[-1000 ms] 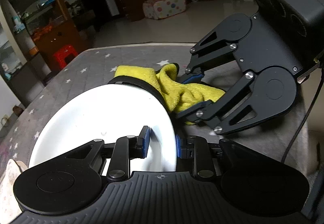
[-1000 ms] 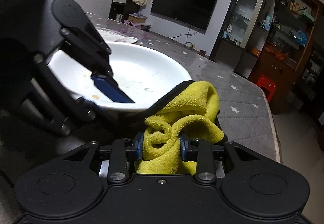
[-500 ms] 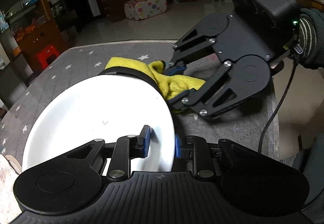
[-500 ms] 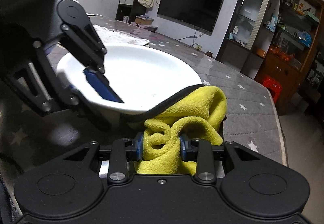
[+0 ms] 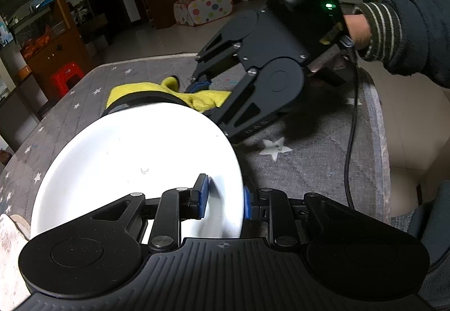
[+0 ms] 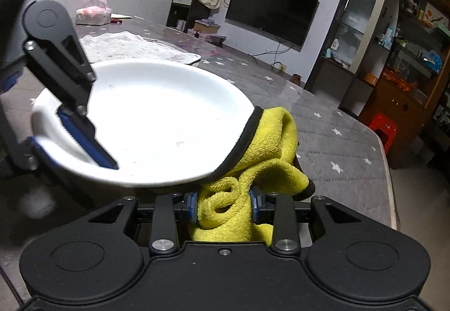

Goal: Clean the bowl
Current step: 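Rub the towel across the bowl interior with the right gripper, then wipe the towel back and forth inside the bowl with the right gripper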

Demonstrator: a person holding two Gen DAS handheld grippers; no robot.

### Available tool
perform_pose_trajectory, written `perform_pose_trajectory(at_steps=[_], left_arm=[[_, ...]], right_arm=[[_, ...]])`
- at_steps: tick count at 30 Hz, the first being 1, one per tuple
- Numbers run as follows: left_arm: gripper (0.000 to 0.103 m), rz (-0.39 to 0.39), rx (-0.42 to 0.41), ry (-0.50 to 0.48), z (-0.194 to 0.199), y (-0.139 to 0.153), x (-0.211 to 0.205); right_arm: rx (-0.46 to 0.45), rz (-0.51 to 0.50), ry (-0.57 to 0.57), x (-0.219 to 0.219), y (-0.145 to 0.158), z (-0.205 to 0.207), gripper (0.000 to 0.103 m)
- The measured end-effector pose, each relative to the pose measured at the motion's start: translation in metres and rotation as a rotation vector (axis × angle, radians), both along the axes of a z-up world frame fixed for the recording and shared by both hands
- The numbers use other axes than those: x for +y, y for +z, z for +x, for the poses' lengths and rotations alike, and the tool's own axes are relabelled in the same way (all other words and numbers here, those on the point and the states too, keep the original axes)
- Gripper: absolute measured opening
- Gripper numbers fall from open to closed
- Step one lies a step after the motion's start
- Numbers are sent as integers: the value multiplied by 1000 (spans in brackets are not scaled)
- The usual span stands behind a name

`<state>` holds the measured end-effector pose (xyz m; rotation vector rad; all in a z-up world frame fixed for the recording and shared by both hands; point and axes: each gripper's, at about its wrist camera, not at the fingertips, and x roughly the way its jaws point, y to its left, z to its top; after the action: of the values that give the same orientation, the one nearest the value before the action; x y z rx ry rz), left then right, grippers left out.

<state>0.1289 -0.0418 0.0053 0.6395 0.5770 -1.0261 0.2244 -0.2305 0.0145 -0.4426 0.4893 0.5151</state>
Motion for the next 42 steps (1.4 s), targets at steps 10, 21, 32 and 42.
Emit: perform_pose_trajectory(at_steps=[10, 21, 32, 42], left_arm=[[28, -8, 3, 67, 4, 4, -16], [31, -27, 15, 113, 36, 12, -22], [27, -21, -1, 32, 28, 10, -14], [25, -3, 22, -48, 23, 8, 1]], right_arm=[[-11, 11, -6, -1, -3, 1, 35], [-15, 11, -4, -1, -4, -10, 35], [-15, 11, 13, -3, -2, -51, 35], [-11, 16, 24, 1, 1, -43, 35]])
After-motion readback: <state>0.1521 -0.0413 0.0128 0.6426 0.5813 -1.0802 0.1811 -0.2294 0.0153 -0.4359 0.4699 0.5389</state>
